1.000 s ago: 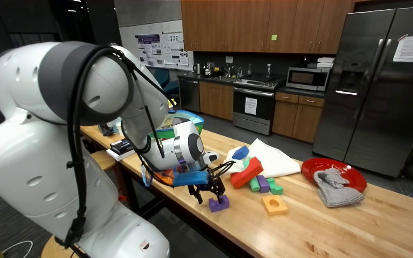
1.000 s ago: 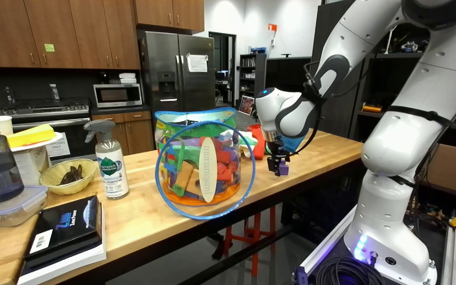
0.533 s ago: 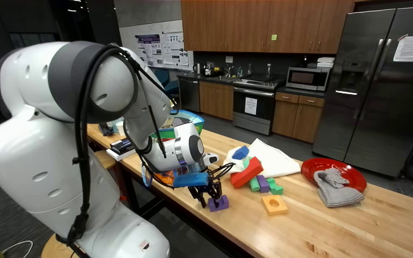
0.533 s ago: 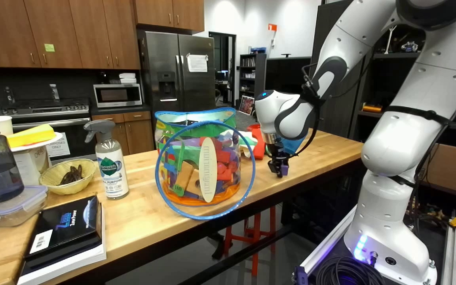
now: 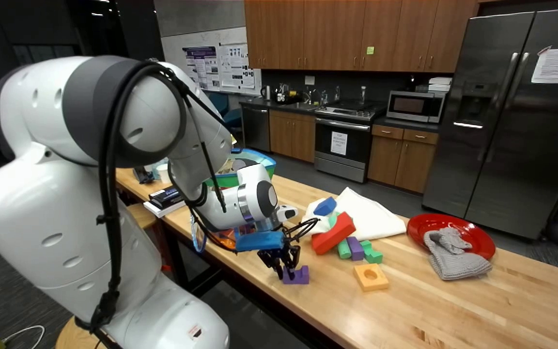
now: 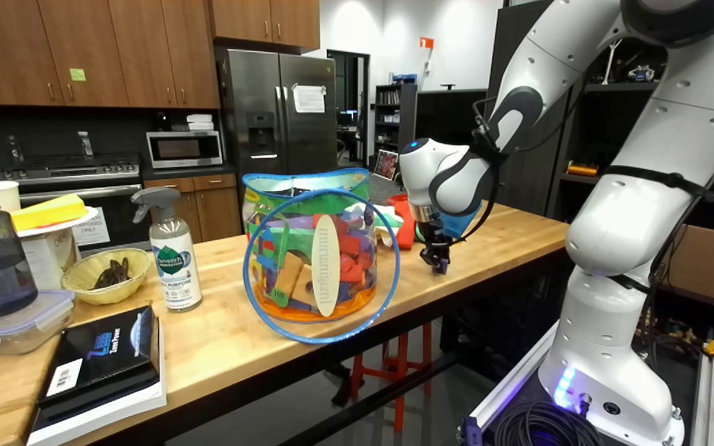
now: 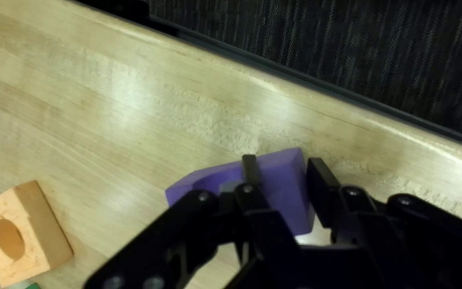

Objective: Pick up the purple block at the edge of the table and place it in the bag

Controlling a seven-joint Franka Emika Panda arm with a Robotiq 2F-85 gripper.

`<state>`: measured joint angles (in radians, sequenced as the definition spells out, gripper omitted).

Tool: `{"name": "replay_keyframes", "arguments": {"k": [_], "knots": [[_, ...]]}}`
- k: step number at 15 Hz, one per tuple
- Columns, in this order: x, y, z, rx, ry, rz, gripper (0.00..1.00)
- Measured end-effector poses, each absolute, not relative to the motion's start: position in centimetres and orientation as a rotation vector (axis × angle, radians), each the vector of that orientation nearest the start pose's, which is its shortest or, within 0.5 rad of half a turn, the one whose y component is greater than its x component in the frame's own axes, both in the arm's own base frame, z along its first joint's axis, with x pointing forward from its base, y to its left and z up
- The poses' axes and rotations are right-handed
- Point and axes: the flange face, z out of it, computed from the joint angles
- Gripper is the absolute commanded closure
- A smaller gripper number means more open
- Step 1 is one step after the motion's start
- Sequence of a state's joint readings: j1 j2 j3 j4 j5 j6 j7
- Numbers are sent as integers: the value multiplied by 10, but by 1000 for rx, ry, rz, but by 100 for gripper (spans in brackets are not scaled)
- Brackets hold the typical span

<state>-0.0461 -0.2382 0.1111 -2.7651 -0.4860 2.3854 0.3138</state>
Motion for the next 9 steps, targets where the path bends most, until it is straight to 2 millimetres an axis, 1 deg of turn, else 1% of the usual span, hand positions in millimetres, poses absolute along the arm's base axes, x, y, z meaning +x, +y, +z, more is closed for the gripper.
{"name": "replay_keyframes", "arguments": {"k": [2, 6, 9], "knots": [[368, 15, 276, -3475, -266, 151, 92], [370, 7, 280, -3425, -424, 224, 92], [377, -5, 293, -3397, -523, 298, 92]]}}
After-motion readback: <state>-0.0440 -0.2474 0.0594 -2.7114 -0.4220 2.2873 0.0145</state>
